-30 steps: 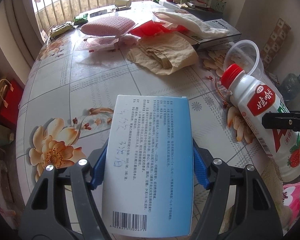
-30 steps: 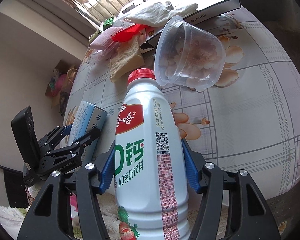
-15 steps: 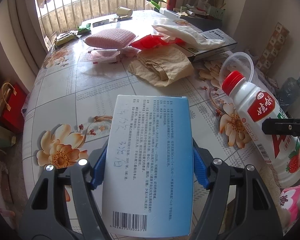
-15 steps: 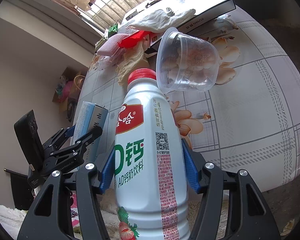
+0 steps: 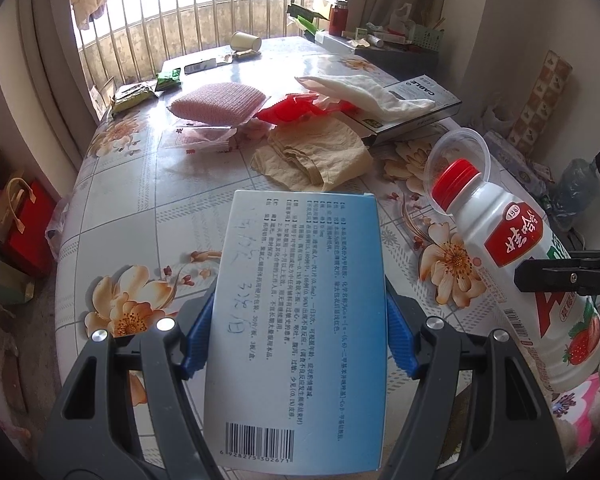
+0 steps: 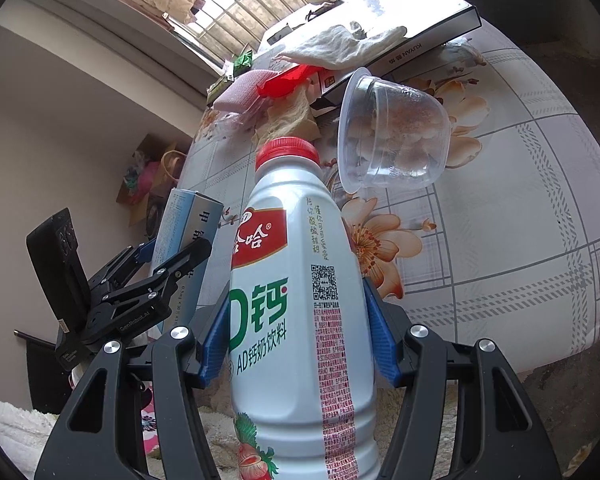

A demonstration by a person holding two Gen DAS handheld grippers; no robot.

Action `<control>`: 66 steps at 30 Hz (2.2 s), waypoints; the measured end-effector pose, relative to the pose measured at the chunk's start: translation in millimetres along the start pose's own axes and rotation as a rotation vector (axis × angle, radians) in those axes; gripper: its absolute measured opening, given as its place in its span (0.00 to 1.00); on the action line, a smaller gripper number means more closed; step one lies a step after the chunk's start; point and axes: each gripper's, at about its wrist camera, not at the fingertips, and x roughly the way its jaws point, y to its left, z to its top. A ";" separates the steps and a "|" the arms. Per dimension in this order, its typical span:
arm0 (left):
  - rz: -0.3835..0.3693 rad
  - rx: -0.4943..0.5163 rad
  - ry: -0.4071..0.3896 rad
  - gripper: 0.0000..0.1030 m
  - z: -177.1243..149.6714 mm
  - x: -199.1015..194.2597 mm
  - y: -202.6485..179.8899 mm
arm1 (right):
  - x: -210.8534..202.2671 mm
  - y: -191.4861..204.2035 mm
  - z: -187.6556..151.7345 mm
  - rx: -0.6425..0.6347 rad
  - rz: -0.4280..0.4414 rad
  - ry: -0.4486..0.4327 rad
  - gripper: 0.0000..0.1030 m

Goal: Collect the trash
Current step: 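Carry the milk bottle and blue box over to the wastebasket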

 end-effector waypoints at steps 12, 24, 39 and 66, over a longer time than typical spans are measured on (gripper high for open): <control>0.005 0.012 -0.047 0.66 7.2 -17.0 -10.2 | -26.2 6.7 -3.9 -0.019 0.039 -0.072 0.57; -0.051 0.079 -0.130 0.65 30.2 -44.7 -45.0 | -78.9 -7.4 -14.1 0.019 0.078 -0.218 0.57; -0.313 0.286 -0.153 0.66 87.0 -47.6 -179.1 | -178.6 -100.8 -62.7 0.262 0.004 -0.495 0.57; -0.494 0.514 0.473 0.66 118.9 238.0 -599.5 | -215.9 -466.2 -128.2 1.020 -0.034 -0.675 0.58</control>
